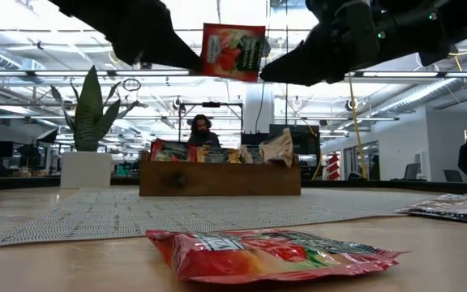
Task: Pick & Place Tea
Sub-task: Put the top red tea into the left part of the wooden organizer
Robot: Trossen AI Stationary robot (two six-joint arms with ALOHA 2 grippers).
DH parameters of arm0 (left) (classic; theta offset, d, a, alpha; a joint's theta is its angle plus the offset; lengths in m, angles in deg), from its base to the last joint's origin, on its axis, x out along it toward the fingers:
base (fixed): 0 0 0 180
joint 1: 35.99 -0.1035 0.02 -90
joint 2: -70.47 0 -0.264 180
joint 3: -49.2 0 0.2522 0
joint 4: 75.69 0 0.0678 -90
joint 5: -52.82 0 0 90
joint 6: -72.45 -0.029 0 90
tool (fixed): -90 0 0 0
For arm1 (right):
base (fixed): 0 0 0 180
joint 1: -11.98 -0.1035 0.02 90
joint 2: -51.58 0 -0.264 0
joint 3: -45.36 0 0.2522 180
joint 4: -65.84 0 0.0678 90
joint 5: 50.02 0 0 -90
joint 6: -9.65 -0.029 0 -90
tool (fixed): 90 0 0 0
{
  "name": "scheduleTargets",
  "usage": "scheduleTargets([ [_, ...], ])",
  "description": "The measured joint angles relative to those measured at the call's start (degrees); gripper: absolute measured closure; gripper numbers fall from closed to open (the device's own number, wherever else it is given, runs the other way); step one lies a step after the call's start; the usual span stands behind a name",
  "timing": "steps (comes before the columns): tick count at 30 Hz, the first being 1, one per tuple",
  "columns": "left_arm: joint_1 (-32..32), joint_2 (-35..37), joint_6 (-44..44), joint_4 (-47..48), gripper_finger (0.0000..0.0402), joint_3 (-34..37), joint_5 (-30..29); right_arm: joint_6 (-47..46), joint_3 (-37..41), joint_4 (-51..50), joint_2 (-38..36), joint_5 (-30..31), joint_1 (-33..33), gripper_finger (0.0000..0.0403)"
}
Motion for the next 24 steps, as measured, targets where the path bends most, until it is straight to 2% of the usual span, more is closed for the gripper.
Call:
scheduleTargets([
  [7,-1.8,0.0,0.0,-0.1,0.0401,0.0,0.2,0.0,0.0,3.0,0.0,-0.1,-0.6,0.0286],
  [16,-3.5,0.1,-1.4,-3.6,0.0401,0.0,6.5,0.1,0.0,5.3,0.0,-0.2,-0.5,0.0286],
  [19,-4.0,0.1,-1.2,-3.6,0.0401,0.0,6.6,0.1,0.0,6.3,0.0,-0.2,-0.5,0.0288],
  [22,-4.3,0.1,-0.9,-3.6,0.0401,0.0,7.8,0.1,0.0,6.8,0.0,-0.1,-0.5,0.0311],
  [24,-4.3,0.1,-0.7,-3.6,0.0401,0.0,7.8,0.3,0.0,6.2,0.0,-0.1,-0.5,0.0351],
])
